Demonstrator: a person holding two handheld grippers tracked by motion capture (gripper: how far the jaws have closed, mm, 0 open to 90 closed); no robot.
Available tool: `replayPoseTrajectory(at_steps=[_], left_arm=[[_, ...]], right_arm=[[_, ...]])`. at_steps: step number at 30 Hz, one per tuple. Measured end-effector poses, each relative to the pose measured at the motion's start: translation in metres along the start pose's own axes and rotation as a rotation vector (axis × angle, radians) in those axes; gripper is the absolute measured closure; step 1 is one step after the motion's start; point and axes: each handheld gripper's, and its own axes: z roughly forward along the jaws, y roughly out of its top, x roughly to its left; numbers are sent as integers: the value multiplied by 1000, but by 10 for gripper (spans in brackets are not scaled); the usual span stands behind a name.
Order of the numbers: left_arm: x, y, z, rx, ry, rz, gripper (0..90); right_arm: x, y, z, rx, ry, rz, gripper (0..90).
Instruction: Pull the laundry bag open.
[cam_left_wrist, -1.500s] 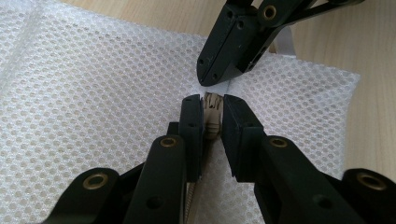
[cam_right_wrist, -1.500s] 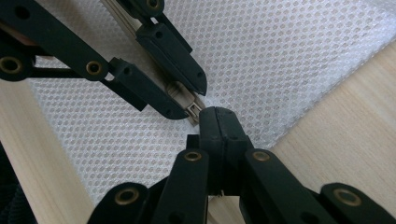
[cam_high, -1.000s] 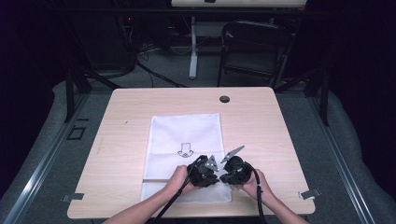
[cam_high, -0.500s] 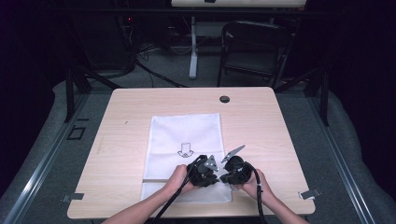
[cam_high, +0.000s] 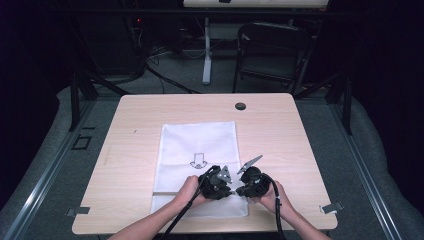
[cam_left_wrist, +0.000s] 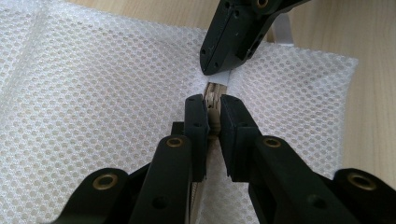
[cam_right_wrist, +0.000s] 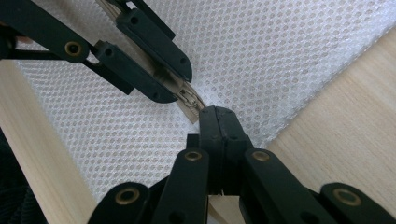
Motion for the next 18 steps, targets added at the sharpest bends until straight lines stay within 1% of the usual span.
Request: replayPoseTrajectory(at_steps=[2,3,4,7,9,11,12,15,17,18], left_arm=[[0,0,0,0,-3,1,819],[1,0,0,-2,-4,2,819],[1,0,0,-1,-4,1,819],[1,0,0,5,-4,4,819],[3,-2,-2,-5,-13,-8,819],[4,-5,-4,-1,-15,-12,819],[4,-6,-4,-11,-14,-13,819],[3,-6,-4,-15,-13,-13,819],[3,-7,-5,-26,-12,-17,819],[3,-7,-5,-23,-10,-14,819]], right_arm=[[0,0,0,0,5,-1,900],[-1,1,-1,11,6,-12,900],[-1,0,0,-1,5,0,900],[0,0,0,-3,2,-1,900],[-1,-1,0,-7,9,3,900],[-2,0,0,-2,16,2,900],[-2,0,0,-1,15,1,900],[-1,0,0,2,11,2,900],[-1,0,0,-2,6,0,900],[0,0,0,-2,4,-4,900]])
